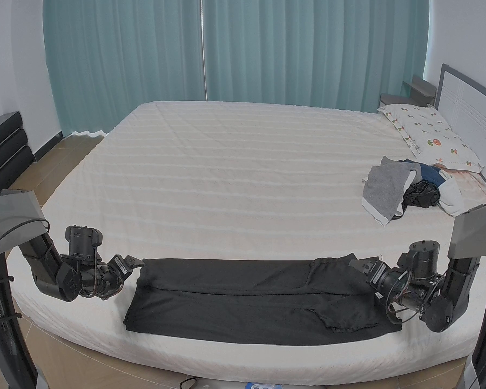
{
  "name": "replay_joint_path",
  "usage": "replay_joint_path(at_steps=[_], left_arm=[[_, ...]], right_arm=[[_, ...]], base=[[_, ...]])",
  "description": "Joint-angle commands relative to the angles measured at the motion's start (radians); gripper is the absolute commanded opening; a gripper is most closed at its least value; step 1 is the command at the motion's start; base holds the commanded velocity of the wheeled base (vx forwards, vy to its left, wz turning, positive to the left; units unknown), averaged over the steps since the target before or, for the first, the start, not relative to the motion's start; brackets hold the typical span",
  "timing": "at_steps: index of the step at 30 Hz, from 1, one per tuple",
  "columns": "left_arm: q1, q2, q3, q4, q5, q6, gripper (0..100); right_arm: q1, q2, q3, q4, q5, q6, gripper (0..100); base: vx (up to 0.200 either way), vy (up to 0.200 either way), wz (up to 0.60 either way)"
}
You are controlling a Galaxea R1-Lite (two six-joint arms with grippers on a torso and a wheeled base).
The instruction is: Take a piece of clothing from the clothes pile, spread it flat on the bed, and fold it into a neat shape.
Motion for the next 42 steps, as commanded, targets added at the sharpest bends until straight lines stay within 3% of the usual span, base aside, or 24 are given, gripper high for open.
replay_joint_path(at_steps=[1,6,11,23,24,41,42], left_arm=[[0.0,0.017,-0.003,-0.002,-0.001,0.001,100],[0.0,0.04,0.002,-0.051,0.001,-0.002,100],[0.0,0.049,-0.001,-0.056,0.007,-0.002,100],[0.0,0.049,-0.001,-0.056,0.004,-0.004,100],[0.0,0.049,-0.001,-0.056,0.004,-0.004,100],[0.0,0.054,-0.004,-0.056,0.004,-0.004,100],[0.0,0.056,-0.004,-0.056,0.002,-0.004,100]], right_arm=[[-0.045,0.105,-0.229,0.145,0.023,-0.034,100],[-0.065,0.201,-0.348,0.177,0.046,-0.06,100],[-0.082,0.226,-0.353,0.173,0.077,-0.061,100],[-0.099,0.237,-0.344,0.164,0.077,-0.109,100],[-0.099,0.237,-0.344,0.164,0.077,-0.109,0],[-0.148,0.229,-0.255,0.122,0.077,-0.153,0],[-0.148,0.229,-0.255,0.122,0.079,-0.153,100]], base=[[0.0,0.0,0.0],[0.0,0.0,0.0],[0.0,0.0,0.0],[0.0,0.0,0.0],[0.0,0.0,0.0],[0.0,0.0,0.0],[0.0,0.0,0.0]])
